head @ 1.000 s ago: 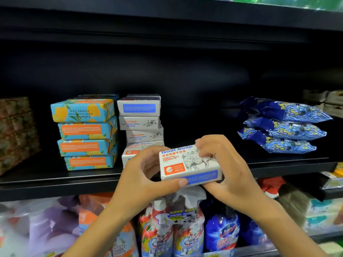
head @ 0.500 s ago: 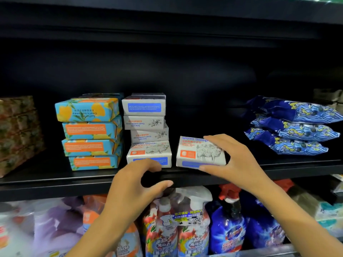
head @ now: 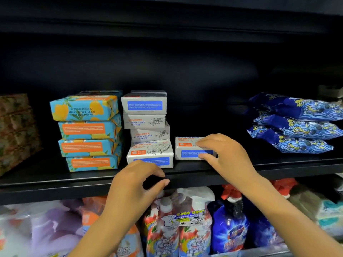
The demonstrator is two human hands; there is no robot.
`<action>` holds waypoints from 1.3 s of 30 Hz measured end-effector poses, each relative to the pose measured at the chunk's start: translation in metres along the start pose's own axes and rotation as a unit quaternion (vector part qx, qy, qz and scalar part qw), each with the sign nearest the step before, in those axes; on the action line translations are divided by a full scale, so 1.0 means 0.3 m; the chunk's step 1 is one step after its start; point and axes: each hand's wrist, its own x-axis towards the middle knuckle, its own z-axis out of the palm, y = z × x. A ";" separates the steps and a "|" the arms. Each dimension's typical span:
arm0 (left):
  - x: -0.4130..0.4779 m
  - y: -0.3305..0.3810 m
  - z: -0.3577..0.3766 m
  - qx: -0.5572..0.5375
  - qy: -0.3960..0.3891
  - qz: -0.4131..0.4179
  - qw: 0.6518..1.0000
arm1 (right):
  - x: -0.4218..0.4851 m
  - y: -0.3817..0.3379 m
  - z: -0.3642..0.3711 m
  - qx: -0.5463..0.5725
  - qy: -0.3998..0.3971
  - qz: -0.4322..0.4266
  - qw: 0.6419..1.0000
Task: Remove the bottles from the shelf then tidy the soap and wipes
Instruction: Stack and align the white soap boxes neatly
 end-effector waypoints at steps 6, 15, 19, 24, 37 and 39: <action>-0.003 0.003 0.001 0.001 0.006 0.005 1.000 | 0.093 -0.014 0.023 -0.080 -0.100 0.014 0.992; -0.008 -0.007 -0.008 0.015 -0.004 0.018 1.000 | 0.120 0.012 0.036 -0.046 -0.124 0.012 0.991; -0.014 -0.039 -0.050 0.042 0.015 -0.005 0.999 | 0.102 -0.009 0.013 0.013 -0.063 0.008 0.998; -0.030 -0.056 -0.062 0.064 0.034 0.001 0.997 | 0.065 -0.146 0.036 0.164 -0.073 -0.069 0.981; -0.034 -0.069 -0.059 0.055 0.040 0.019 0.998 | 0.039 -0.147 0.043 0.064 -0.128 -0.007 0.990; -0.030 -0.066 -0.062 0.048 0.029 0.013 0.998 | 0.035 -0.139 0.047 0.062 -0.155 0.011 0.986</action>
